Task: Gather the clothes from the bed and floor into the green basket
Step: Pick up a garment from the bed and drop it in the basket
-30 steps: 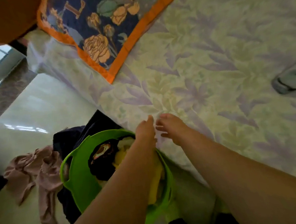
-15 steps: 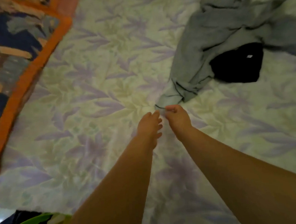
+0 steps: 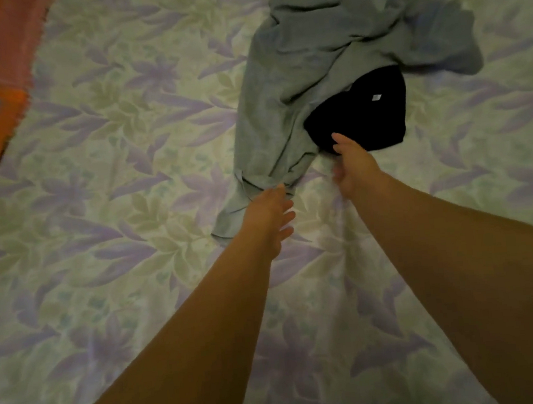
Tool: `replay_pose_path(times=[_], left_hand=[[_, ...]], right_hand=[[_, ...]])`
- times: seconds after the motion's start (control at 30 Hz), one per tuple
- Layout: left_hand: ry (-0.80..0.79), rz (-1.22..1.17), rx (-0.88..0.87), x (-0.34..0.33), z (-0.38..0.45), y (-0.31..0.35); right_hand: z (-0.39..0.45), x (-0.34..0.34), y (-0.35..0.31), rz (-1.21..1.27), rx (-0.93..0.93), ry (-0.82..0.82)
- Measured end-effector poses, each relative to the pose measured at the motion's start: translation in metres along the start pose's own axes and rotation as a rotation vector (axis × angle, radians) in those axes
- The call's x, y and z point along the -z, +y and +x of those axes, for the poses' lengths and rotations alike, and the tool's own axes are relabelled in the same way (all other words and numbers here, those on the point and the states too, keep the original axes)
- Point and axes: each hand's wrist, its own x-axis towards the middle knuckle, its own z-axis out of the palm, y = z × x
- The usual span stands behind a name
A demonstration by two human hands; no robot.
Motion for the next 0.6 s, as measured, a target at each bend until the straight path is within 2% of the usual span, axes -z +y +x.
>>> replay_pose_path(times=[0.13, 0.2, 0.27, 0.37, 0.43, 0.6], left_hand=[[-0.006, -0.017, 0.017, 0.001, 0.009, -0.006], [0.005, -0.045, 0.02, 0.004, 0.013, -0.009], [0.008, -0.084, 0.025, 0.007, 0.012, -0.01], [0.016, -0.119, 0.007, 0.015, 0.005, -0.006], [0.046, -0.12, -0.028, 0.026, -0.002, -0.001], [0.079, 0.014, -0.118, 0.071, -0.021, 0.005]], right_hand=[[0.013, -0.008, -0.015, 0.238, -0.096, 0.023], [0.01, -0.013, -0.011, 0.234, -0.042, 0.096], [0.0, -0.019, 0.0, 0.252, 0.0, 0.071], [-0.028, -0.03, 0.022, 0.466, -0.115, -0.178], [-0.05, -0.038, 0.035, 0.522, -0.226, -0.333], [-0.104, -0.059, 0.081, 0.279, -0.507, -0.581]])
